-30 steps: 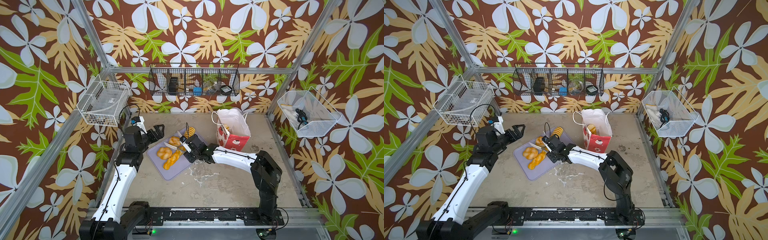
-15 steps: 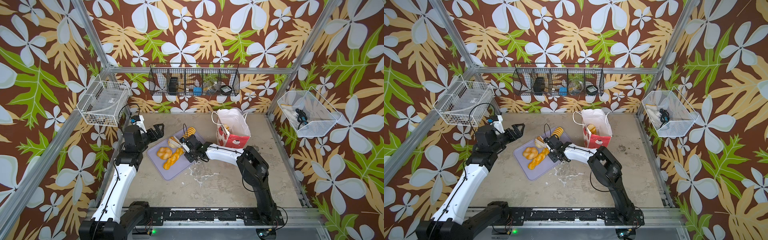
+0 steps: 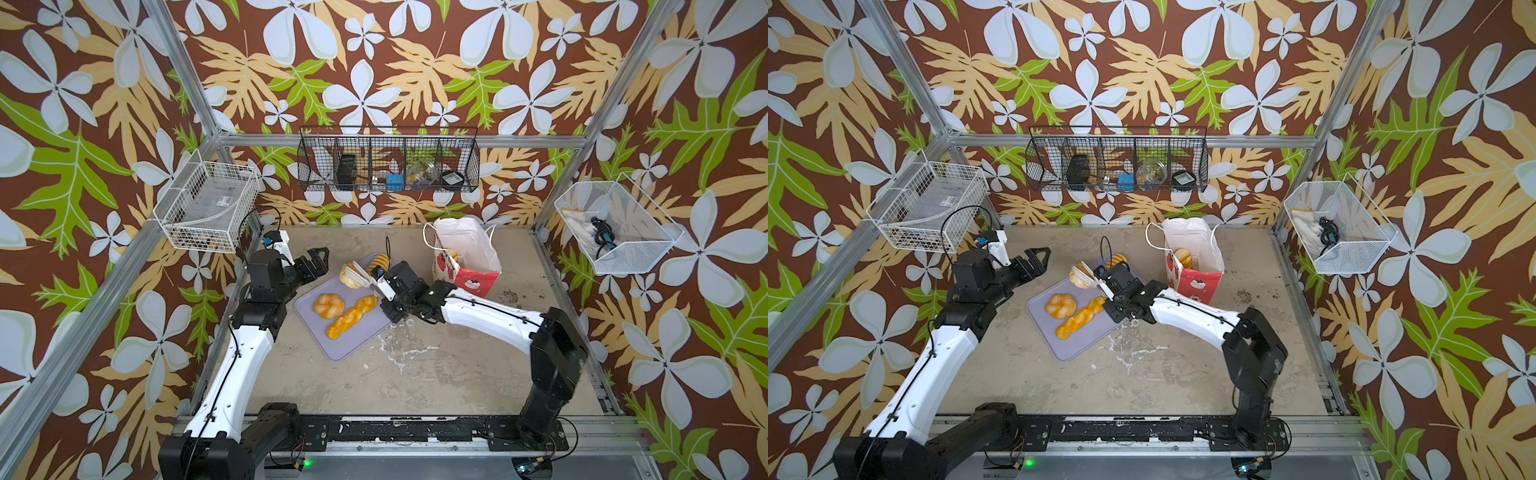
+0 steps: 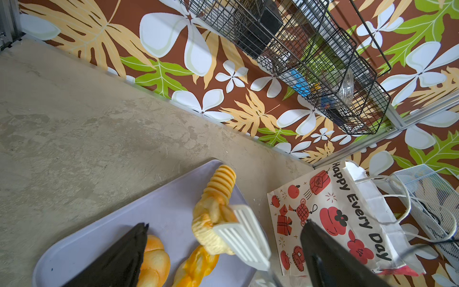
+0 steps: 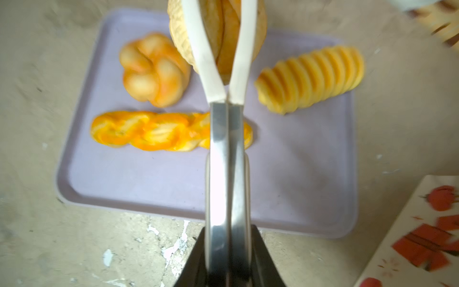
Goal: Pack bread into a paper bag
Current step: Pick up the fake bread from the plate, then place the fake bread in the paper bag.
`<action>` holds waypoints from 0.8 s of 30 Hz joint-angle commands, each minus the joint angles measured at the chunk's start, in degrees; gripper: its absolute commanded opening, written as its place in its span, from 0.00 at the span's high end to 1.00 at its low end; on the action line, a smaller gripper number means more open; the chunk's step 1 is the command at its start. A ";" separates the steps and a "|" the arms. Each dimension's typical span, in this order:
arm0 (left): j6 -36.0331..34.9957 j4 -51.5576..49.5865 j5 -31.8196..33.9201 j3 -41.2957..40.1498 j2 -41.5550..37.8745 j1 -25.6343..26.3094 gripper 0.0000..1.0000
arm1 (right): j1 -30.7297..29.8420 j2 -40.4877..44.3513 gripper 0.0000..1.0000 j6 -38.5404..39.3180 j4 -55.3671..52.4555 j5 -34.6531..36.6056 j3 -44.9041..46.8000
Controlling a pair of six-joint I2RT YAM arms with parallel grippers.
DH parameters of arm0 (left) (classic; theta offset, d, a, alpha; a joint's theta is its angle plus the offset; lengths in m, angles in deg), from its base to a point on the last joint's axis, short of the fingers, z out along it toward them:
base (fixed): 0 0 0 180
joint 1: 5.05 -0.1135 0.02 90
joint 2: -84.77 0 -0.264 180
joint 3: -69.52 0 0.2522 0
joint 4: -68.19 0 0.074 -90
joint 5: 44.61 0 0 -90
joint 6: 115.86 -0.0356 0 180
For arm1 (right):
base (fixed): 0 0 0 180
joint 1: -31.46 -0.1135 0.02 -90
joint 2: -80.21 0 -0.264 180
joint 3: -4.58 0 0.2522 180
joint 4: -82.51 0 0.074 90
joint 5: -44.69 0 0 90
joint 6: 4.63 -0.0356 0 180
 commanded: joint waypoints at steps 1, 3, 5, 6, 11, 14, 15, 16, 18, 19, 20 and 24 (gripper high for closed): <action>0.04 0.99 -0.29 0.38 0.38 -0.05 0.00 | -1.53 6.26 1.00 0.79 -1.05 5.83 -2.07; 0.13 1.16 -0.38 0.36 0.41 -0.03 0.00 | -2.09 10.81 1.00 0.18 -2.53 11.83 -3.72; 0.11 1.25 -0.42 0.22 0.30 -0.03 0.00 | -2.10 16.37 1.00 -1.37 -2.67 21.00 -4.03; 0.10 1.34 -0.38 0.18 0.22 -0.03 0.00 | -2.06 18.86 1.00 -1.66 -2.13 24.90 -3.47; 0.28 1.37 -0.42 -0.04 -0.14 -0.02 0.00 | -1.25 29.28 1.00 -3.02 -3.61 40.24 0.24; 0.24 1.43 -0.20 -0.13 -0.13 -0.03 0.00 | 1.64 33.21 1.00 -4.51 -5.09 40.51 4.80; 0.28 1.43 -0.20 -0.06 -0.17 -0.03 0.00 | 2.60 34.06 1.00 -4.91 -5.45 39.84 6.28; 0.37 1.43 -0.20 -0.04 -0.07 -0.03 0.00 | 3.56 34.81 1.00 -5.83 -5.96 39.09 7.73; 0.54 1.49 -0.29 -0.04 0.09 -0.03 0.00 | 5.70 35.69 1.00 -7.32 -6.87 36.96 10.16; 0.64 1.59 -0.38 -0.12 0.17 -0.03 0.00 | 6.40 35.86 1.00 -8.24 -7.36 36.45 11.08; 0.76 1.65 -0.46 -0.13 0.31 -0.03 0.00 | 6.74 35.95 1.00 -8.94 -7.89 36.31 11.81; 1.40 2.26 -0.72 -0.61 0.30 -0.05 0.00 | 7.13 35.87 1.00 -10.07 -9.27 36.13 13.33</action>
